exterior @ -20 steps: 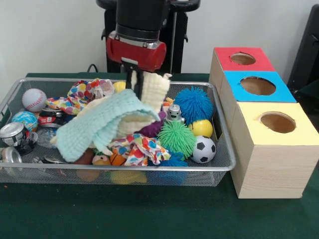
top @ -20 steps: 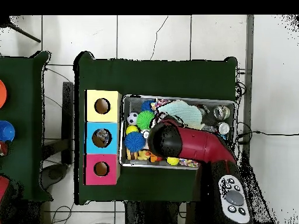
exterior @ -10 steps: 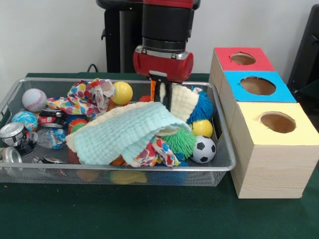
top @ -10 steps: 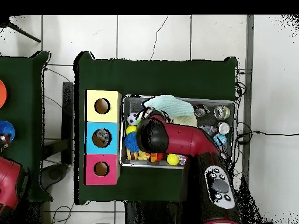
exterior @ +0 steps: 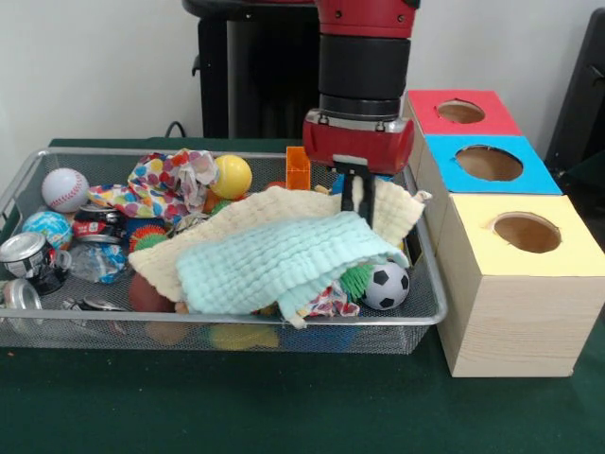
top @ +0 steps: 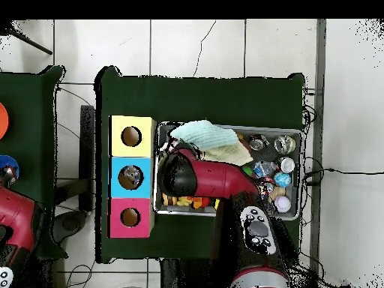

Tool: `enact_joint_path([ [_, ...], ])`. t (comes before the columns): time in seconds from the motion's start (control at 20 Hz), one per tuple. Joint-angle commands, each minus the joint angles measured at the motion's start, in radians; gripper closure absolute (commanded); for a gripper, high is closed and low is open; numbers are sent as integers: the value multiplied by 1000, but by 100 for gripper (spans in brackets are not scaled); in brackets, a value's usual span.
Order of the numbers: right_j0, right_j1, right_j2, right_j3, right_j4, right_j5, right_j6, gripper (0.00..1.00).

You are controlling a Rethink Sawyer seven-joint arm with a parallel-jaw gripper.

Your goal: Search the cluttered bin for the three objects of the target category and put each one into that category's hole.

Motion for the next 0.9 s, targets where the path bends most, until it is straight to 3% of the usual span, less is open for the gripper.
enact_joint_path([
  [0.05, 32, 59, 30, 69, 63, -65, 214, 100],
  [0.4, 51, 96, -40, 49, 61, -80, 192, 100],
  [0.75, 109, 83, -173, 8, 60, 26, 164, 100],
  [0.8, 121, 87, -195, -3, 67, 49, 159, 0],
  [0.9, 128, 88, -207, -12, 73, 83, 157, 0],
])
